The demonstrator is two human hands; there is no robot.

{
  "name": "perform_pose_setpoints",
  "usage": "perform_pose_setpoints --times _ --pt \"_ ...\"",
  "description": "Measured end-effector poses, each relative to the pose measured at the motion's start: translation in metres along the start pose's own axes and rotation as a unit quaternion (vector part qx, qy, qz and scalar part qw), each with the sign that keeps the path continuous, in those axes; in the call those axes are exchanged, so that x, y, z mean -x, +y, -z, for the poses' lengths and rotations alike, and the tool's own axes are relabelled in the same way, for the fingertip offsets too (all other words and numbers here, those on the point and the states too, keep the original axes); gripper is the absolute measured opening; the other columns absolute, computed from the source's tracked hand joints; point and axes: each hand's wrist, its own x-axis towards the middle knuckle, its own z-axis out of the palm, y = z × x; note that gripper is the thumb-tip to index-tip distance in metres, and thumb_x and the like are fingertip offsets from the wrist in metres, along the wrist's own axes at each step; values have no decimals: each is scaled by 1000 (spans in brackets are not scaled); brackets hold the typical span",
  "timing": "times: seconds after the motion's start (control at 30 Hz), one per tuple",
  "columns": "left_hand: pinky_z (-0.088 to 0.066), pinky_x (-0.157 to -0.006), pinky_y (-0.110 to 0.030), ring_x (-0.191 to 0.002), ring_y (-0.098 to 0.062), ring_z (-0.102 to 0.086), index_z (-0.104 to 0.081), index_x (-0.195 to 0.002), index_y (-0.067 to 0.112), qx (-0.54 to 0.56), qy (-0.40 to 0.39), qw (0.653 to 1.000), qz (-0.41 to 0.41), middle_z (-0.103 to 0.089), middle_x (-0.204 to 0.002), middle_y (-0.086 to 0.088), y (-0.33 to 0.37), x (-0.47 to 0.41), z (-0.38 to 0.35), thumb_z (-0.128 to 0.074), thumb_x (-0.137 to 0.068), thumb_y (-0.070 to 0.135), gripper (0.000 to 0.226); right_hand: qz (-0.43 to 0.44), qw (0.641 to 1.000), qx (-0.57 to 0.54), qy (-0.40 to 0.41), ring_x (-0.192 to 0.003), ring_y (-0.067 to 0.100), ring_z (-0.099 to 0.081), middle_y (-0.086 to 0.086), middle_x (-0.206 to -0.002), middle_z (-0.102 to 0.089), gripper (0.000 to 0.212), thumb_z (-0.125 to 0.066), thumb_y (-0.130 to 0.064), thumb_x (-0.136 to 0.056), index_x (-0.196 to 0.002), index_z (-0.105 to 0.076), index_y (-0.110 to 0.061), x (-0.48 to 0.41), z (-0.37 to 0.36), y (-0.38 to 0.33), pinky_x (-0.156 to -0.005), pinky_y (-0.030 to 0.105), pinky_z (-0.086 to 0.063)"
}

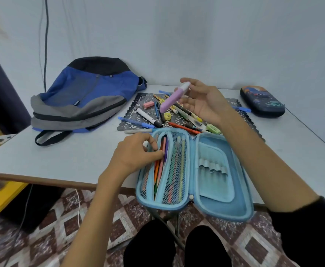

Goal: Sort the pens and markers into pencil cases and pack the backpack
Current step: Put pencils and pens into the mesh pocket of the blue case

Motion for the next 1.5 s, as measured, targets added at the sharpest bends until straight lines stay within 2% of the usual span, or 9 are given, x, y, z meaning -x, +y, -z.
perform_pose_setpoints --times 0.2,0.47,0.6,0.77,0.97,1.07,1.23,1.37,1.5 --pt "-51 -77 -37 -82 -14 -64 -63 -76 27 -10 2 1000 2 -68 -91 6 3 2 -1 -75 -77 46 23 -43 997 64 17 -52 10 -47 5 -76 -58 18 -63 -22 -88 -98 -57 -8 18 -8 30 -45 17 -45" --pt "-53 -86 -41 -86 -11 -67 -64 -62 23 62 10 998 17 -73 -92 5 -2 7 9 -75 -76 37 22 -38 993 99 48 -81 24 -52 13 -89 -73 6 -59 -17 -94 -94 -58 -10 23 -9 39 -77 32 -48" --pt "-56 -81 -43 -81 -11 -67 -66 -63 22 75 14 997 30 -74 -87 6 0 7 10 -61 -64 48 26 -72 981 182 -6 -64 21 -55 19 -94 -72 7 -56 -13 -96 -98 -51 -8 30 -18 47 -53 25 -44" --pt "-52 -82 -40 -72 -10 -64 -60 -68 24 53 24 998 28 -72 -87 4 3 9 6 -57 -74 48 25 -91 914 389 -66 -60 20 -54 13 -80 -65 18 -60 -18 -95 -105 -59 -3 41 -30 53 -43 20 -39" --pt "-42 -73 -32 -79 -9 -63 -61 -74 22 21 32 999 23 -71 -92 4 2 8 3 -59 -87 41 22 68 790 608 -47 -64 -5 -52 -7 -94 -65 11 -76 -23 -81 -88 -68 -20 44 -33 53 -63 21 -39" --pt "-43 -75 -32 -82 -1 -60 -63 -78 20 27 25 999 21 -71 -94 7 2 9 3 -53 -81 47 29 115 777 618 -40 -71 12 -56 -11 -90 -58 14 -77 -19 -79 -81 -65 -26 52 -29 49 -69 32 -47" --pt "-50 -82 -35 -83 -5 -62 -62 -77 21 37 10 999 20 -71 -94 5 1 8 5 -57 -82 43 24 95 722 655 -202 -92 8 -56 -10 -99 -63 15 -72 -16 -84 -93 -72 -28 71 -23 40 -83 32 -46" --pt "-51 -83 -37 -85 -9 -64 -63 -84 21 47 -2 999 0 -67 -92 10 2 9 8 -64 -88 26 6 117 712 659 -212 -101 8 -52 -10 -102 -62 15 -74 -21 -84 -97 -74 -26 76 -21 43 -91 36 -42" --pt "-55 -84 -41 -88 -8 -65 -64 -94 40 78 -31 996 -23 -66 -103 18 -2 11 14 -62 -73 46 22 97 708 660 -231 -97 3 -47 -11 -98 -58 11 -72 -20 -85 -95 -72 -24 74 -24 42 -89 28 -39"
